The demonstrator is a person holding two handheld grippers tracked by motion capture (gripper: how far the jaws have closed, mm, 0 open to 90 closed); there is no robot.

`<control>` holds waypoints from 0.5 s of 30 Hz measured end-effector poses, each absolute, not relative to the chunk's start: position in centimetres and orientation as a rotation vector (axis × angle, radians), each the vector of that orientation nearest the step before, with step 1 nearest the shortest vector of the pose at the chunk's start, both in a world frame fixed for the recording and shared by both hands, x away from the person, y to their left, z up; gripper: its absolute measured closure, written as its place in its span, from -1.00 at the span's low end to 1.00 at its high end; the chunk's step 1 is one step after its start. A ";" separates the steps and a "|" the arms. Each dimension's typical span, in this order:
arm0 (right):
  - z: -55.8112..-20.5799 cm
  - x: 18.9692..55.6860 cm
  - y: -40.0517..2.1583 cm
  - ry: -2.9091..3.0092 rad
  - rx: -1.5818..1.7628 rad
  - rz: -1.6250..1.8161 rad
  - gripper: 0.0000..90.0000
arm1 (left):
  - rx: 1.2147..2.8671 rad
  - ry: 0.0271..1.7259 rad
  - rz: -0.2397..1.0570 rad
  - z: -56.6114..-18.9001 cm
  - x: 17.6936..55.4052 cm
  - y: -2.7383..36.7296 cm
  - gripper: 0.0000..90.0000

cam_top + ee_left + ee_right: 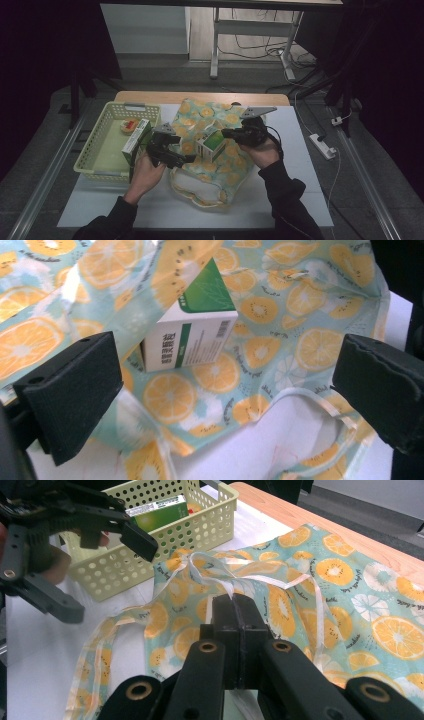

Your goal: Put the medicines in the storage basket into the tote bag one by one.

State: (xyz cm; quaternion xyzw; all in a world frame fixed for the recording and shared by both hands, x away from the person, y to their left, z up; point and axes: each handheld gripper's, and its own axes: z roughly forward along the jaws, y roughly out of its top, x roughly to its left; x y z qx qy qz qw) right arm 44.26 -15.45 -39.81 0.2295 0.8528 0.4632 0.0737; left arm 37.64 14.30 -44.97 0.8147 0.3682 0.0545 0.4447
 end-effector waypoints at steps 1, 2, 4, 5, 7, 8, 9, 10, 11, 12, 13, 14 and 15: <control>-39.8 44.3 -15.4 2.561 0.689 1.391 1.00 | 2.026 0.915 0.141 -44.9 37.5 14.5 -1.00; -39.8 44.3 -15.4 2.561 0.690 1.391 1.00 | 2.034 0.918 0.141 -45.0 37.4 14.6 -1.00; -39.8 44.2 -15.4 2.560 0.690 1.390 1.00 | 2.033 0.923 0.147 -45.1 37.1 15.1 -1.00; -39.8 44.2 -15.4 2.560 0.689 1.390 1.00 | 2.031 0.927 0.144 -45.2 36.9 15.2 -1.00; -39.8 44.2 -15.4 2.560 0.688 1.390 1.00 | 2.032 0.932 0.161 -45.3 36.6 15.6 -1.00; -39.8 44.2 -15.5 2.558 0.688 1.390 1.00 | 2.031 0.939 0.171 -45.3 36.5 15.7 -1.00; -39.8 44.2 -15.5 2.558 0.688 1.390 1.00 | 2.029 0.944 0.176 -45.2 36.4 15.9 -1.00; -39.8 44.2 -15.5 2.558 0.688 1.389 1.00 | 2.027 0.946 0.181 -45.2 36.3 16.0 -1.00; -39.8 44.2 -15.5 2.558 0.688 1.390 1.00 | 2.028 0.951 0.187 -45.1 36.1 16.2 -1.00; -39.8 44.2 -15.5 2.559 0.689 1.389 1.00 | 2.027 0.957 0.193 -45.0 36.0 16.4 -1.00; -39.8 44.2 -15.5 2.558 0.689 1.388 1.00 | 2.025 0.961 0.200 -44.9 35.9 16.6 -1.00; -39.8 44.2 -15.5 2.558 0.690 1.388 1.00 | 2.021 0.969 0.202 -44.9 35.8 16.8 -1.00; -39.8 44.2 -15.5 2.557 0.689 1.388 1.00 | 2.017 0.973 0.201 -44.8 35.7 17.1 -1.00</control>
